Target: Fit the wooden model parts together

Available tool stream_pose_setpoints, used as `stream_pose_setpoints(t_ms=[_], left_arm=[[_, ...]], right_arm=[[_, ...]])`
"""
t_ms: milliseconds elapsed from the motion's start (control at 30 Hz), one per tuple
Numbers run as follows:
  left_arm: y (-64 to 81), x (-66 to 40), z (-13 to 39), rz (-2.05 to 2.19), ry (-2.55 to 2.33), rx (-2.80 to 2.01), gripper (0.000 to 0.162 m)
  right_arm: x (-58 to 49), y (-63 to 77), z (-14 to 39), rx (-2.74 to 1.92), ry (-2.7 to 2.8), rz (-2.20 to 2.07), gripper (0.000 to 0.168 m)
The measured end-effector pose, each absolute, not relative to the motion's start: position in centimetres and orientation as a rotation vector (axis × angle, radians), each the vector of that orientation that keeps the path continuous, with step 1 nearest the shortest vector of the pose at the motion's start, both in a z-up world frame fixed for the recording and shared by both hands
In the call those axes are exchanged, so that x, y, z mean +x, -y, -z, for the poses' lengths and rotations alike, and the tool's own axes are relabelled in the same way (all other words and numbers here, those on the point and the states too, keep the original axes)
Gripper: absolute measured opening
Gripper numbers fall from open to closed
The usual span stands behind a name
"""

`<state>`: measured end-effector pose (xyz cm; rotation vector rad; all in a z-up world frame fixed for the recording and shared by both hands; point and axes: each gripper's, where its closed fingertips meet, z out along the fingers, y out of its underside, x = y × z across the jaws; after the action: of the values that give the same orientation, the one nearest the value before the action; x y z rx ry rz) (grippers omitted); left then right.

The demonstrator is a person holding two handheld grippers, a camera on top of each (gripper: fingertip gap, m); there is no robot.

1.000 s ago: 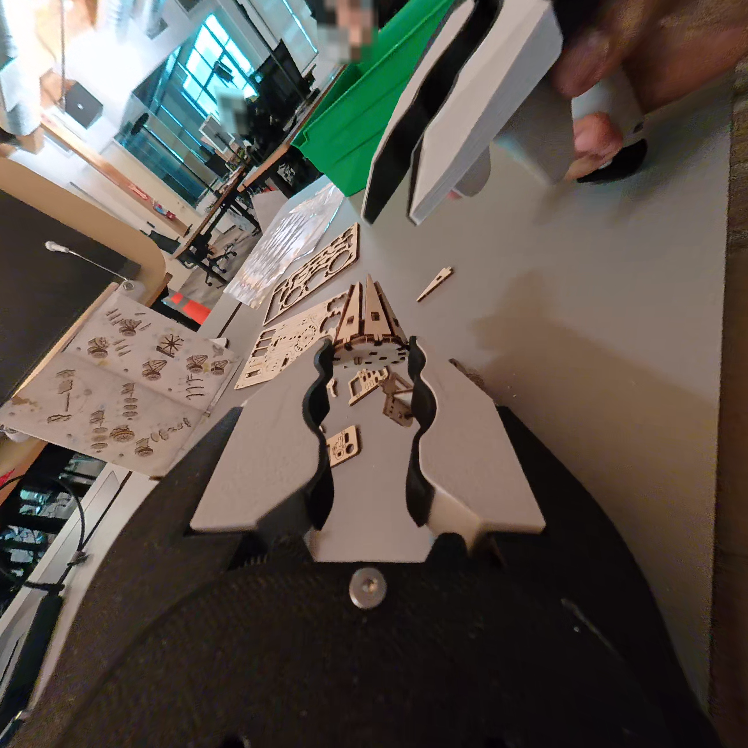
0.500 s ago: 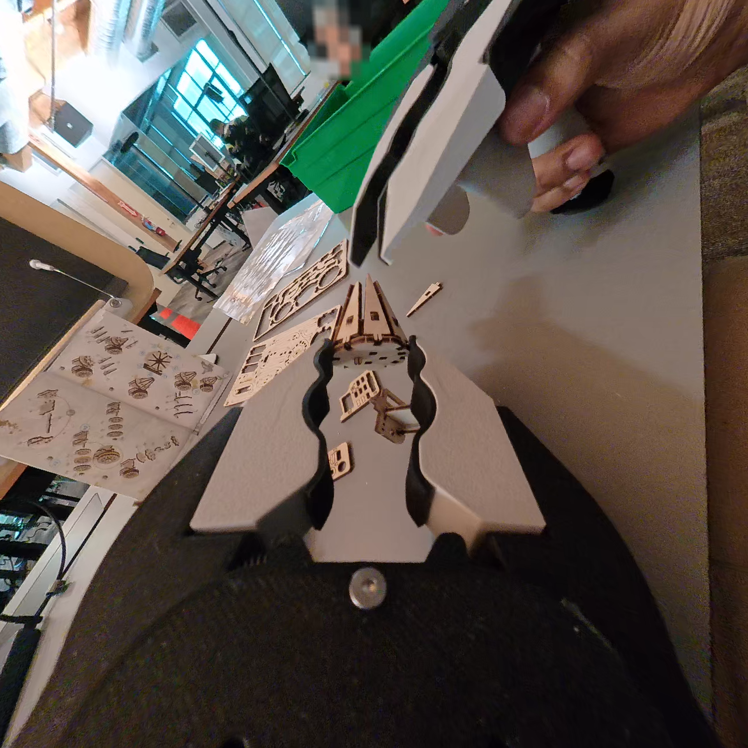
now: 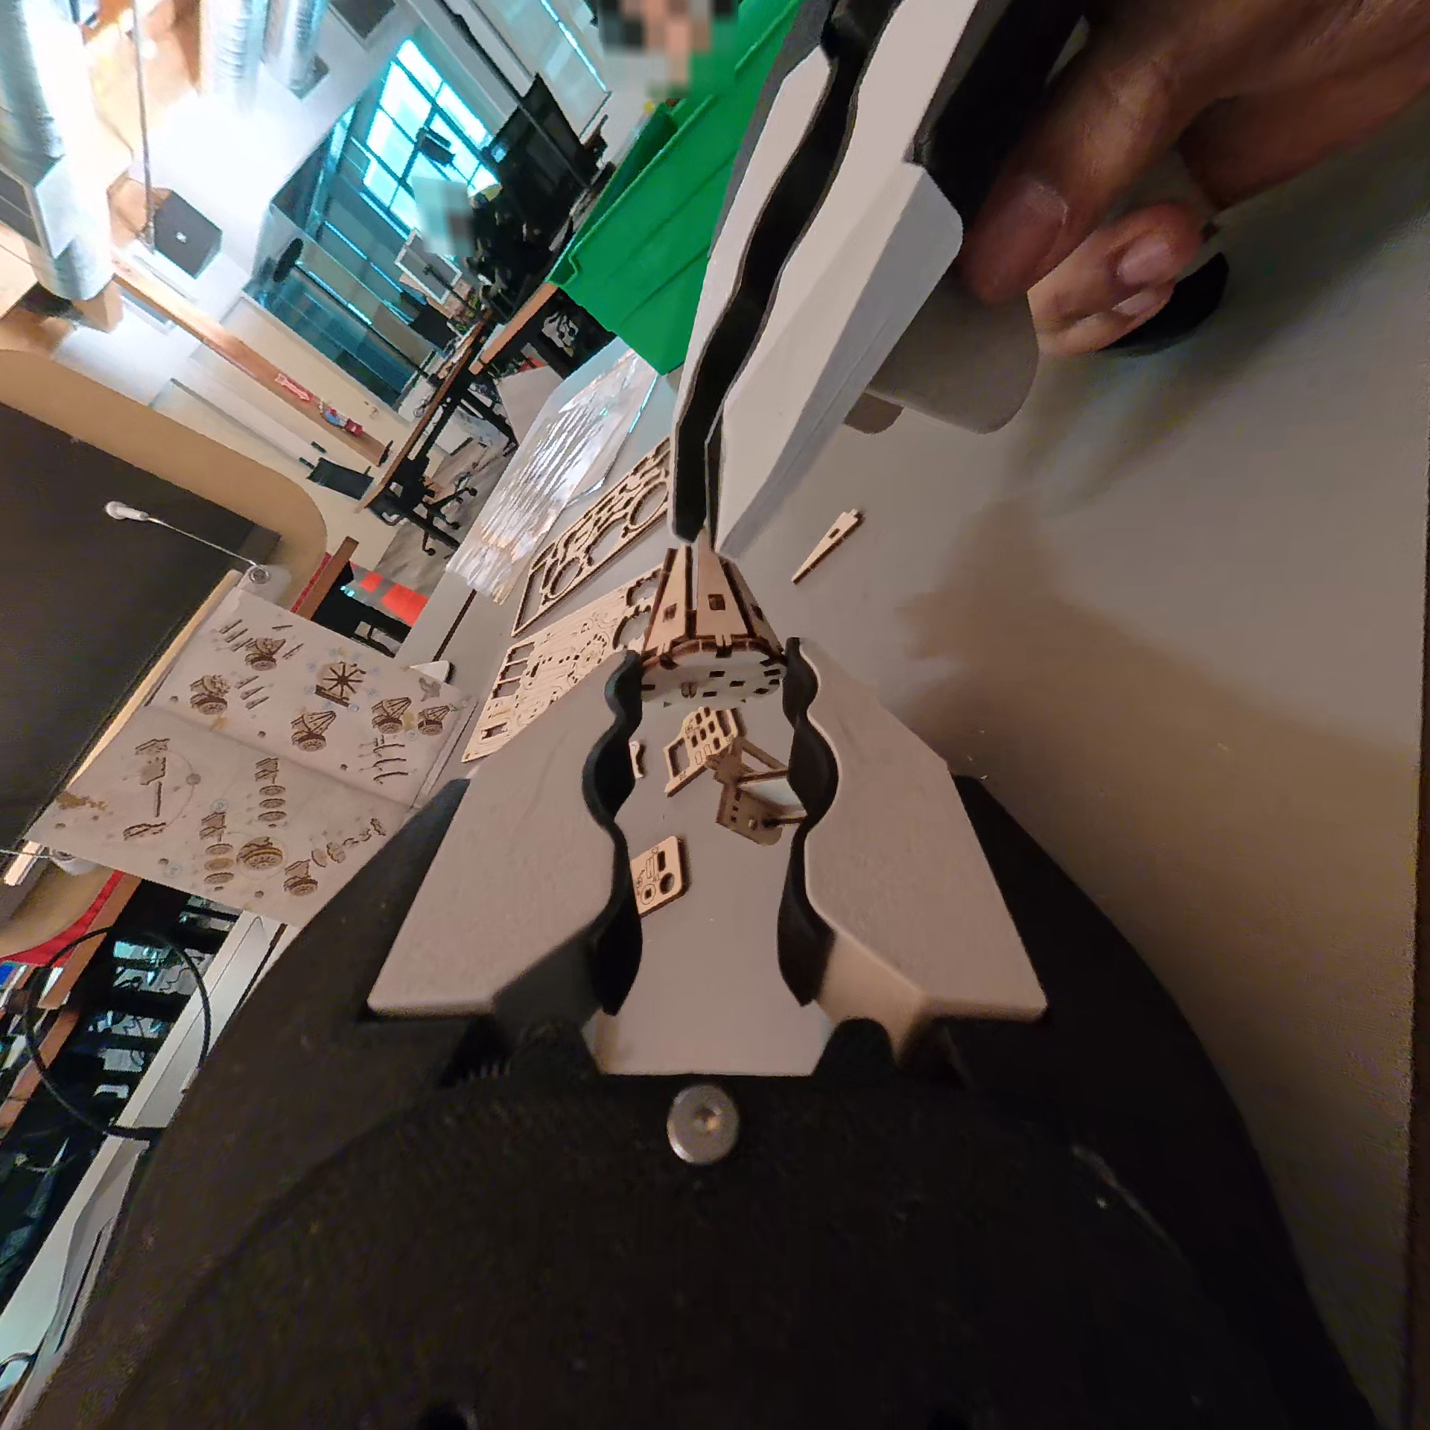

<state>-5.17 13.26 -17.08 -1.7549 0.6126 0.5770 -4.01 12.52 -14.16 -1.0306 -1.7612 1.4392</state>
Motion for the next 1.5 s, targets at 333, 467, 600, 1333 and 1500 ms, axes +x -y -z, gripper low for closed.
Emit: stream_pose_setpoints(t_ms=[333,467,600,1333,1500], left_arm=[[-13.3,-5.4,16.9,-0.601,-0.598,-1.741,0.036],[-13.3,-5.4,17.0,-0.614,-0.605,-1.746,0.036],[-13.4,-5.6,17.4,-0.636,-0.601,-1.774,0.035],[-13.5,-6.1,15.9,-0.792,-0.56,-1.732,0.035],[-13.2,-5.5,15.7,-0.654,-0.516,-1.747,0.036]], right_arm=[[-4.2,-12.8,14.5,-1.034,1.759,-1.371,0.012],[-4.2,-12.9,14.5,-1.046,1.759,-1.379,0.01],[-4.2,-12.8,14.6,-1.039,1.765,-1.359,0.011],[-4.2,-11.9,12.4,-0.932,1.652,-1.196,0.003],[-4.0,-11.9,12.1,-0.946,1.638,-1.243,0.001]])
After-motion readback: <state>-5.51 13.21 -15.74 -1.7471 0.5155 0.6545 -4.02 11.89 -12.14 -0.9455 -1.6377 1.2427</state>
